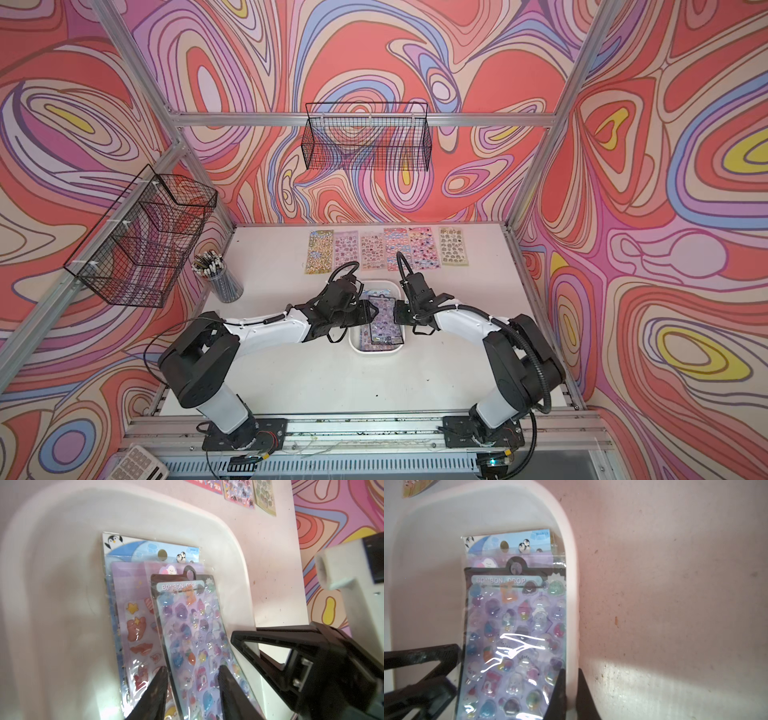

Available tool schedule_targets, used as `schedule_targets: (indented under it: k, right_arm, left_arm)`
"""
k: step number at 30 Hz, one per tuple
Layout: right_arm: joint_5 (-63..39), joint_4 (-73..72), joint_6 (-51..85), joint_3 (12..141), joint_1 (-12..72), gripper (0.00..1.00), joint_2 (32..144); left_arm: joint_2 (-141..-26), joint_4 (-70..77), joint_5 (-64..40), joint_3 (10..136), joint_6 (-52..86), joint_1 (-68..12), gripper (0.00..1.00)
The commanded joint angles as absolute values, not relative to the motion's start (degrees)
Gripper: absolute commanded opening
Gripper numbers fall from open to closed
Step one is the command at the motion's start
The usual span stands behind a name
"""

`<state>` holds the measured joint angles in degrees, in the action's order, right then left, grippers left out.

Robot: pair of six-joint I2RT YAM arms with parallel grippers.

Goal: Take the stickers out of the storage box
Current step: Pick up the sticker from the storage box.

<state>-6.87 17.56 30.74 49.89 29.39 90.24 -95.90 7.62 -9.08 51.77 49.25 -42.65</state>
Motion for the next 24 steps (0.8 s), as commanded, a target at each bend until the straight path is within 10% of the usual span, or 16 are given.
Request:
schedule_targets:
  k: [1, 24]
  right_arm:
    - [-6.7, 19.6, 30.5, 48.4, 29.8, 0.0, 92.1]
    - [-6.6, 19.4, 30.1, 48.3, 29.8, 0.0, 92.7]
  left_arm:
    - [-95.5, 10.8, -10.0, 49.9, 51.8, -42.1, 0.44]
    - [-94.9, 35.3, -12.3, 39.7, 64.7, -41.1, 0.43]
